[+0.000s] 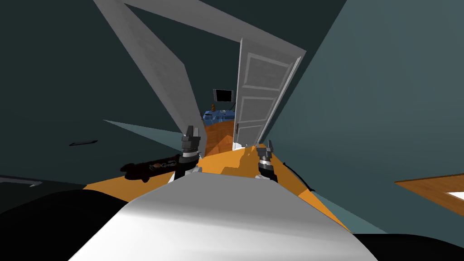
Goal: Push the door open
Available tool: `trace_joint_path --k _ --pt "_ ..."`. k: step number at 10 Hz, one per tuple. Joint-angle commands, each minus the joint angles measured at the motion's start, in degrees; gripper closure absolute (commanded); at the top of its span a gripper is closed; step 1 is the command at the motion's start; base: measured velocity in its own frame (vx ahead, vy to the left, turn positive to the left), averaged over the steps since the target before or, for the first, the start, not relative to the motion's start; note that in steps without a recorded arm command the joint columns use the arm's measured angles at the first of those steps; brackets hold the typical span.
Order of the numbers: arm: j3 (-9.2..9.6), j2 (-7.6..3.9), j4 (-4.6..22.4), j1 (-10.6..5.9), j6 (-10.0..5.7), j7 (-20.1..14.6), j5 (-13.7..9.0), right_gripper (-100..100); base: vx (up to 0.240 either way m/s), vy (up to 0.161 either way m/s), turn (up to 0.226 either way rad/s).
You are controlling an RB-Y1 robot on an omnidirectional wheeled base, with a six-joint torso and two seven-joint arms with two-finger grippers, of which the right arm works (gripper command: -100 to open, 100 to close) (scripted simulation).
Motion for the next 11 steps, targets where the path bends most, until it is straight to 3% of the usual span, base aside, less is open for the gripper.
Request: trace_joint_path --k 1,11 --pt "0.59 -0.11 1.9 -0.25 -1.20 -1.7 -1.6 -100 0.146 -0.047 0.181" --pt "4.26 -0.26 14.1 -1.64 -8.63 -11.2 -10.9 -100 0.103 -0.060 0.225"
